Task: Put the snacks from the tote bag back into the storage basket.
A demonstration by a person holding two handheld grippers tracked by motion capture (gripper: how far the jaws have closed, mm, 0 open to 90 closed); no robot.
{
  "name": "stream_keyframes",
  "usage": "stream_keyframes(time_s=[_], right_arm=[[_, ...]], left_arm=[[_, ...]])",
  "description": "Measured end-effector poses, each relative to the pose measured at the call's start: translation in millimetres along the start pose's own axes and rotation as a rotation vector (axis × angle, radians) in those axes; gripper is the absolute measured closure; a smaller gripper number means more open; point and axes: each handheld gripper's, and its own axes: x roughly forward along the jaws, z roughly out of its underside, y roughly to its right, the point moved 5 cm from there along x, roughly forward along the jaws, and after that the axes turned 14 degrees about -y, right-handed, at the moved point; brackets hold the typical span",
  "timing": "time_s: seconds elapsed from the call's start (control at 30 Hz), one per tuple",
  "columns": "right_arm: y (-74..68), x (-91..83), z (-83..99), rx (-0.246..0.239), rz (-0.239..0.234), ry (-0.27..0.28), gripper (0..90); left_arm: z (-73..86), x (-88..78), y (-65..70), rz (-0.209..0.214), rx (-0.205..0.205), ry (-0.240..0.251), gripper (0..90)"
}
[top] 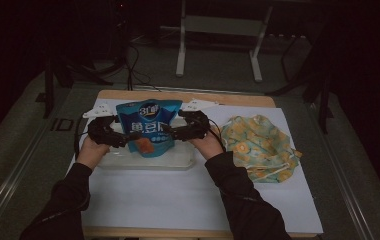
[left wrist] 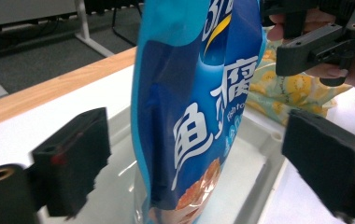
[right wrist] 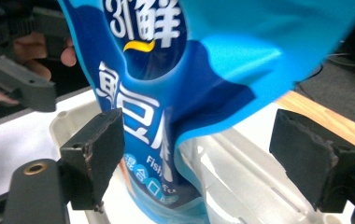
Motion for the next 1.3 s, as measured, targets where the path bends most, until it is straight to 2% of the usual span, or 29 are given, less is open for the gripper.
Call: stream_keyframes(time_s=[0.07, 0.27, 0.53, 0.77, 0.97, 1.13, 1.2, 1.3], right_arm=[[0.6, -3.6, 1.2, -0.004, 0.009, 0.005, 17.3], [2.1, -17.4, 7.9, -0.031, 0.021, -0.006, 17.4], [5.5, -35.9, 20.0, -0.053, 0.027, -0.010, 17.4], [8.9, -50.9, 31.3, -0.049, 0.031, -0.013, 17.4], [11.3, -64.0, 41.6, -0.041, 0.036, -0.009, 17.4], [13.2, -80.2, 54.8, -0.032, 0.040, 0.006, 17.4], [13.2, -80.2, 54.8, -0.032, 0.040, 0.006, 17.4], [16.4, -92.5, 66.1, -0.023, 0.057, 0.015, 17.4]], left_arm=[[0.7, -1.0, 1.5, 0.012, -0.012, 0.020, 1.7], [6.3, -3.5, 5.7, 0.001, -0.006, 0.035, 1.7], [16.8, -13.3, 12.1, -0.031, -0.010, 0.027, 1.8], [30.3, -21.2, 18.8, -0.034, -0.028, 0.023, 1.8], [43.9, -27.5, 25.5, -0.034, -0.060, 0.034, 1.8], [54.2, -27.6, 36.3, -0.033, -0.067, 0.033, 1.8], [56.0, -27.4, 38.6, -0.025, -0.075, 0.040, 1.8], [63.6, -23.9, 49.4, -0.011, -0.079, 0.036, 1.8]])
